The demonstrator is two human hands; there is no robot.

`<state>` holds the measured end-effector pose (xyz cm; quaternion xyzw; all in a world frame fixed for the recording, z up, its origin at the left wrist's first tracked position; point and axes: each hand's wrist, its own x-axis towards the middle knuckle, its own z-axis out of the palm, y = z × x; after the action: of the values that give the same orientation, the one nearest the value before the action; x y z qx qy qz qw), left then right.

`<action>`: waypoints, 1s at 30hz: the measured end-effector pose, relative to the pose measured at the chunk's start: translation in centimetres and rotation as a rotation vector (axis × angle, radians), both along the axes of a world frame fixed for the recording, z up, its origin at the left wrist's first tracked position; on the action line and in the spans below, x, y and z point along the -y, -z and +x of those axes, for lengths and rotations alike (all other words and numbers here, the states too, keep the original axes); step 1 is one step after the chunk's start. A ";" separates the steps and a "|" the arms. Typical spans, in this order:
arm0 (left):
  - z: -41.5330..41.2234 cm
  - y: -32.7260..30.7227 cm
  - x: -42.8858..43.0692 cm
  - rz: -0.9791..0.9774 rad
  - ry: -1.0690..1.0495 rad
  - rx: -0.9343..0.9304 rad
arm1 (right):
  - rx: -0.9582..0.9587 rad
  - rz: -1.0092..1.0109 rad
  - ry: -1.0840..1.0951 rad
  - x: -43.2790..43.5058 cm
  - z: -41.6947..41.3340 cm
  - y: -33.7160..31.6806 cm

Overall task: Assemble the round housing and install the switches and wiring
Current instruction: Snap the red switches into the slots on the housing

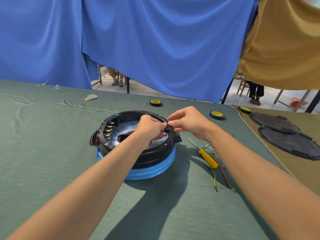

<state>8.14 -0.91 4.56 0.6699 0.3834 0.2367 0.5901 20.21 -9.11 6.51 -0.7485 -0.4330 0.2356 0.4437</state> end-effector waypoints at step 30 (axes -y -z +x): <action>0.2 0.6 -0.3 0.179 -0.003 -0.152 | -0.379 -0.095 0.312 -0.8 -1.0 0.9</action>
<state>8.32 -0.65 3.96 0.7355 0.4054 0.2194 0.4966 19.22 -8.27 5.58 -0.7685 -0.2098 0.3207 0.5124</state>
